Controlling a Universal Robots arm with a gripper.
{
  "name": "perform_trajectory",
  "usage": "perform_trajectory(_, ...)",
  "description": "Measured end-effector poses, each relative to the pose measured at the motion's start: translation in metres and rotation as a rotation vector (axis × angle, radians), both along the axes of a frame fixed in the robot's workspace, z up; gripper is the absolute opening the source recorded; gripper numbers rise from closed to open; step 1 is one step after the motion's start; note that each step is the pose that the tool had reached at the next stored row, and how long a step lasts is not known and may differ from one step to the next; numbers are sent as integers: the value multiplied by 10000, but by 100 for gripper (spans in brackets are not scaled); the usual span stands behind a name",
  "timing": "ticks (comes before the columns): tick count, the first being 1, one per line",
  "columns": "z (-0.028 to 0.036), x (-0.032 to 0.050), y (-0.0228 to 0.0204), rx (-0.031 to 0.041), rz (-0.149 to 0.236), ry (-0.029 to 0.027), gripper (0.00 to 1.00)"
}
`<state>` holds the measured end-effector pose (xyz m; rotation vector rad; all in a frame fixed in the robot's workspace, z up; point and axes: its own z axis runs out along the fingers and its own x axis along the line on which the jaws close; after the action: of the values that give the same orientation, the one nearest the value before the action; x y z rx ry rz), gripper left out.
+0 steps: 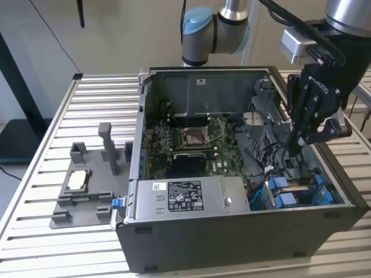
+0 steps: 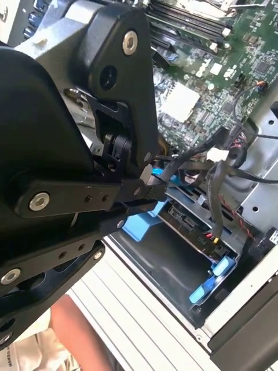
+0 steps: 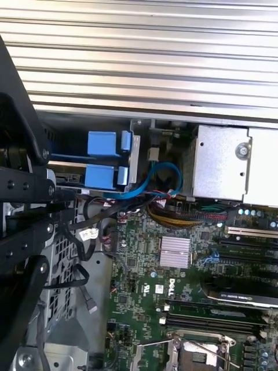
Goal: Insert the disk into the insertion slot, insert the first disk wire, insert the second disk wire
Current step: 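Insert the second disk wire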
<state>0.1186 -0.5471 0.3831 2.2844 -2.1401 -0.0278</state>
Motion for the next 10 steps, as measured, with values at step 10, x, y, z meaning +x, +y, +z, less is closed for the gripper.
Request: perform_trajectory(10, -103, 16, -182, 577, -3, 0, 16)
